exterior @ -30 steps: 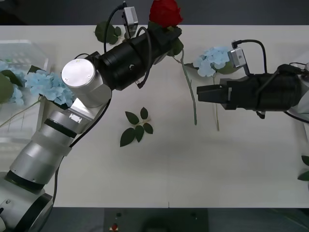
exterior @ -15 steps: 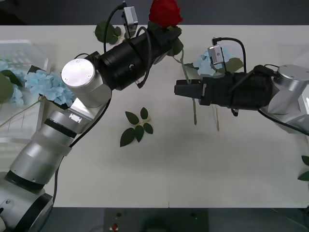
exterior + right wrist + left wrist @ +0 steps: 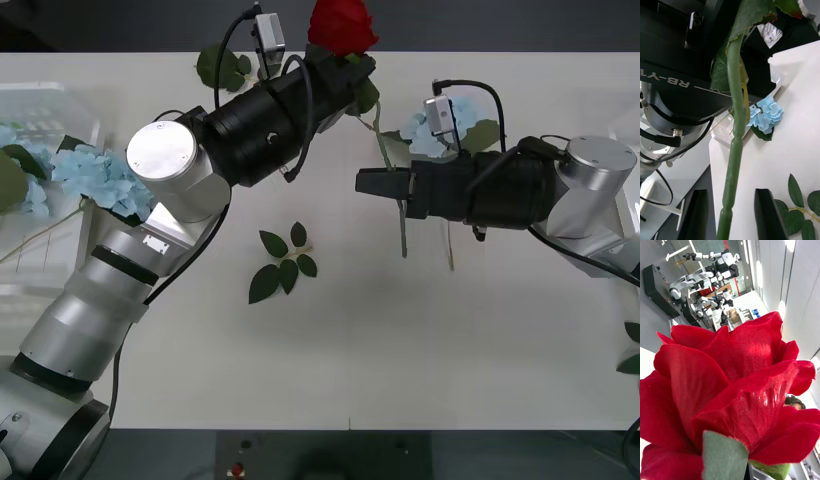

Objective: Put the red flowers into the right box and the blue flowers into the left box

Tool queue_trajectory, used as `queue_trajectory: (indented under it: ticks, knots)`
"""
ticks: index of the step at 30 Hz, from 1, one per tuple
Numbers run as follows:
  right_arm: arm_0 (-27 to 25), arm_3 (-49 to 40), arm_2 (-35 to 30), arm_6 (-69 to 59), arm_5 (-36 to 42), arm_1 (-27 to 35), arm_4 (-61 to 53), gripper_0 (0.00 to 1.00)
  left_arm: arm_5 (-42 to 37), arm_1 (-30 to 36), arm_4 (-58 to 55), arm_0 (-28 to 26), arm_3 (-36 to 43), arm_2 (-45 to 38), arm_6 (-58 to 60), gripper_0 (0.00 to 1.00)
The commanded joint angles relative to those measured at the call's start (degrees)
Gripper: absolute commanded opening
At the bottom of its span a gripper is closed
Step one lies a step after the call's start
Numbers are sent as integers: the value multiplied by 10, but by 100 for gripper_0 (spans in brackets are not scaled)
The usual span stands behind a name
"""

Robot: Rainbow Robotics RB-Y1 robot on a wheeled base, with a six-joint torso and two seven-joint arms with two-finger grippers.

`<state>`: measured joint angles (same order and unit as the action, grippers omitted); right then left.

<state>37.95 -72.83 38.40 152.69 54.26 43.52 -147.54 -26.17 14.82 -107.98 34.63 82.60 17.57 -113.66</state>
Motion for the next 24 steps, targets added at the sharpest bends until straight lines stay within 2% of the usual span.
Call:
queue_trajectory:
  ticks: [1, 9, 10, 11, 12, 13, 18, 24]
  knots:
    - [13, -5, -4, 6, -6, -9, -3, 0, 2, 4, 2, 18, 15, -15, -28, 0]
    - [15, -4, -4, 6, -11, -10, -2, 0, 2, 9, -9, 17, 15, -15, -28, 2]
    - [15, -4, -4, 7, -11, -10, -2, 0, 2, 13, -10, 17, 15, -14, -28, 14]
    - [15, -4, -4, 7, -12, -10, -2, 0, 2, 18, -10, 16, 15, -14, -28, 54]
    - [15, -4, -4, 7, -12, -10, -2, 0, 2, 21, -11, 17, 15, -13, -28, 70]
    - [15, -5, -4, 7, -13, -10, -2, 0, 2, 31, -14, 16, 15, -9, -28, 100]
    - [17, -4, -4, 7, -16, -10, -2, 0, 0, 97, -68, 5, 20, 31, -31, 100]
    - [17, -4, -4, 7, -20, -9, -2, 0, -17, 188, -87, -36, 68, 57, -36, 100]
